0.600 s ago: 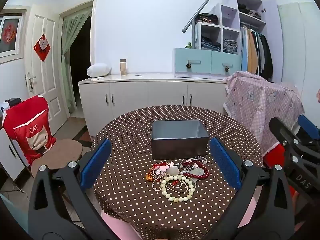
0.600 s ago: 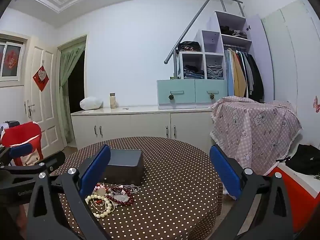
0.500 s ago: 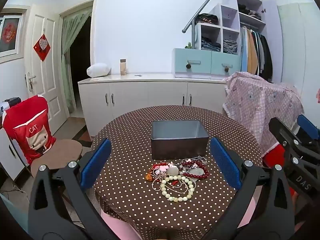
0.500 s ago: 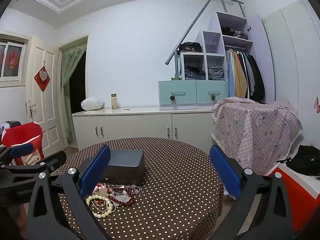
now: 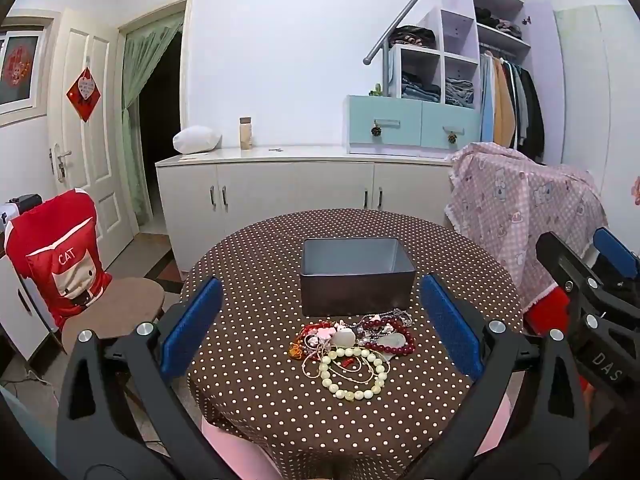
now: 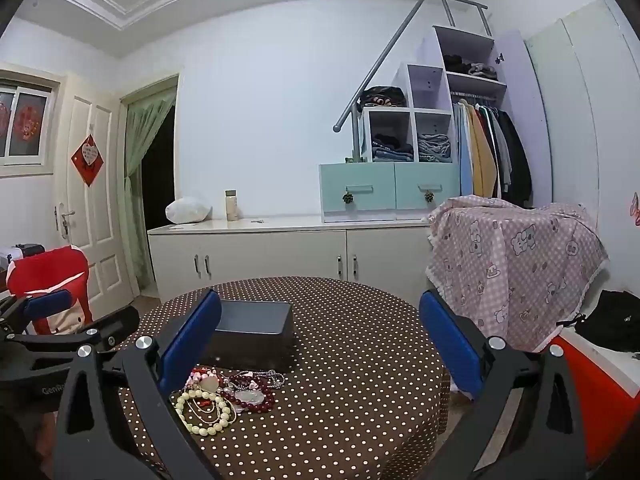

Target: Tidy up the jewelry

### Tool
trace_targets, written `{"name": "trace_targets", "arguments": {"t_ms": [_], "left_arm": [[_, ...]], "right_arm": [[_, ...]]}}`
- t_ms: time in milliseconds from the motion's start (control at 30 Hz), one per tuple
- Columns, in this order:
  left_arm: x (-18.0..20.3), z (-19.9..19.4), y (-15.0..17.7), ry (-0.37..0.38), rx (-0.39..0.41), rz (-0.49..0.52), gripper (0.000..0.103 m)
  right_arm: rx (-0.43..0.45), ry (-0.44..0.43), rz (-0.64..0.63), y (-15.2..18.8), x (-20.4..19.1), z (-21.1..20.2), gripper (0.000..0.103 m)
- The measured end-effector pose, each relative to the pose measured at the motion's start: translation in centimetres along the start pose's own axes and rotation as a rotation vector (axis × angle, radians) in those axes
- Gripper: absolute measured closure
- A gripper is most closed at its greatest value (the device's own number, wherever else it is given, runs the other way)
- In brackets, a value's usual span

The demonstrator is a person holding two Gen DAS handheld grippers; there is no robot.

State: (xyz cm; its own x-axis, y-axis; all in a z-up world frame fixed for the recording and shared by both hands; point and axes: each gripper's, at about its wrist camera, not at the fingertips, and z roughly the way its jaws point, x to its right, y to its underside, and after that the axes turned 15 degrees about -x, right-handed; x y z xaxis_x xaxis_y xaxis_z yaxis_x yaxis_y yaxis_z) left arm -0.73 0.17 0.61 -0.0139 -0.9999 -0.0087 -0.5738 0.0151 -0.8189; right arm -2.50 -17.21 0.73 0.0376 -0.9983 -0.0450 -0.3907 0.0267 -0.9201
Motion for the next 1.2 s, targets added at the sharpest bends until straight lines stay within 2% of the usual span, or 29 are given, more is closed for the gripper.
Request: {"name": "trace_targets", "arguments": {"t_ms": [367,400,1200], "left_arm": [[0.3,-0.3,1.3,-0.009,-0.003,0.002,0.006],[0.4,0.6,0.5,-0.005,-0.009,0.003,0.006],[0.4,0.8,0.8,-0.003,-0.010,-0.004,0.006]], "right_arm": [[-0.017,-0.020,0.010,0.2,0.5,0.3,0.007],[-0.016,-0.020,0.009,0.3,0.5,0.3,0.007],[-0.053,0.009,0.019,0.4,0.5,1.0,0.007]]}}
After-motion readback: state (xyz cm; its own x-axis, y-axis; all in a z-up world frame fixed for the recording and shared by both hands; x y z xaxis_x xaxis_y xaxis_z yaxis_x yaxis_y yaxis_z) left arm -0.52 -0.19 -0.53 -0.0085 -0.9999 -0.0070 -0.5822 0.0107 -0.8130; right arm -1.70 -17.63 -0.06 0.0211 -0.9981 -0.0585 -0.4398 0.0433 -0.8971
